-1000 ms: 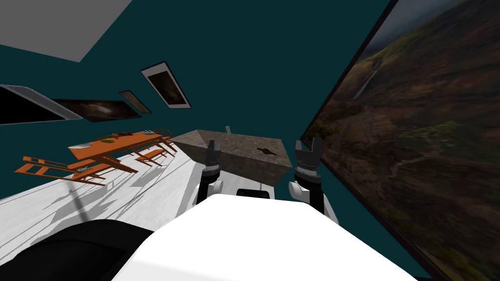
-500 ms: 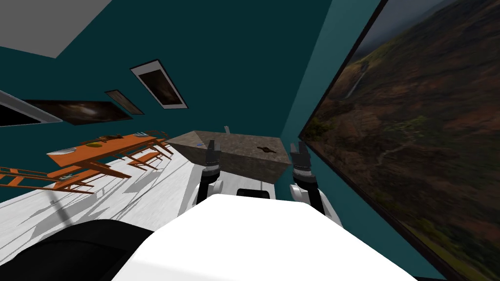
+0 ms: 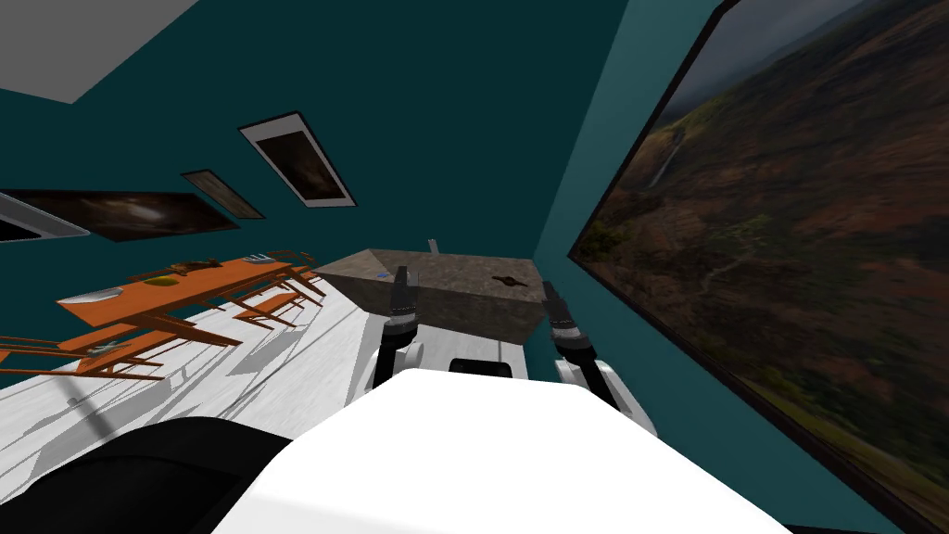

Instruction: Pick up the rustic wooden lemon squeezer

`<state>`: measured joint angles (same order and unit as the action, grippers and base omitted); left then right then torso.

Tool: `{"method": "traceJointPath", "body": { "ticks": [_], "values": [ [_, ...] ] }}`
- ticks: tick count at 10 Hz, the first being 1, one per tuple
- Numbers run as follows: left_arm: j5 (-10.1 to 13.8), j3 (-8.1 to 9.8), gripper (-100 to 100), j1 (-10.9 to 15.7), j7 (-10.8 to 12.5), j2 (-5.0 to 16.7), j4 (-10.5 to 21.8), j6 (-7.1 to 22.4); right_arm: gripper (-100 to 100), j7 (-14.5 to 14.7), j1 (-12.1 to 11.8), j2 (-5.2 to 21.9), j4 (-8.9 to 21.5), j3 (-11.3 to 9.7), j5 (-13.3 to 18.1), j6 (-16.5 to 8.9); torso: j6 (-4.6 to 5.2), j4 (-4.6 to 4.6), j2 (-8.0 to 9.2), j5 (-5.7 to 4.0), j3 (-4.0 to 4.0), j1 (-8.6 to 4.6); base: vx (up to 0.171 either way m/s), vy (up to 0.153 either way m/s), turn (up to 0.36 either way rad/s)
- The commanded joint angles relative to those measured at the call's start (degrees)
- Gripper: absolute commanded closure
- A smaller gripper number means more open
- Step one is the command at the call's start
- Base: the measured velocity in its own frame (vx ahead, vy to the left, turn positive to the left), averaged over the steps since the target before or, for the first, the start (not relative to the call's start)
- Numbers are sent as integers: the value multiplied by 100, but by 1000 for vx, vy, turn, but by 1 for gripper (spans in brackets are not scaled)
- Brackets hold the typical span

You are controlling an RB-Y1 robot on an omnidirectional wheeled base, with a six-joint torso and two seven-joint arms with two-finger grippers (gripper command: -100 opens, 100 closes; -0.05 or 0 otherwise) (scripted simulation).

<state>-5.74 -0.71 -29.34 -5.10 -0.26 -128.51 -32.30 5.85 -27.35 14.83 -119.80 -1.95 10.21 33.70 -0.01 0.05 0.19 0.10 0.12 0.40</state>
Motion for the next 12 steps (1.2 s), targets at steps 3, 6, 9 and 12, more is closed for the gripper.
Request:
{"method": "traceJointPath", "body": {
  "ticks": [3, 6, 9, 12],
  "values": [
    [0, 0, 0, 0, 0, 0, 0, 0, -100, 203, 7, 552, 430, -100, 247, -202, 0, -3, -9, -1, -6, 4, -30, 102, -28],
    [0, 0, 0, 0, 0, 0, 0, 0, -100, 402, -24, 1074, 905, -189, 510, -349, 1, -4, -16, 1, -10, 10, -13, 119, -7],
    [0, 0, 0, -1, 0, 0, 0, 0, -100, 609, -53, 1607, 1366, -278, 807, -520, 0, -4, -18, 0, -10, -3, -14, 105, 17],
    [0, 0, 0, -1, 0, 0, 0, 0, -100, 715, -67, 1916, 1692, -322, 966, -613, 0, -6, -25, 0, -14, 3, 7, 102, 17]
  ]
}}
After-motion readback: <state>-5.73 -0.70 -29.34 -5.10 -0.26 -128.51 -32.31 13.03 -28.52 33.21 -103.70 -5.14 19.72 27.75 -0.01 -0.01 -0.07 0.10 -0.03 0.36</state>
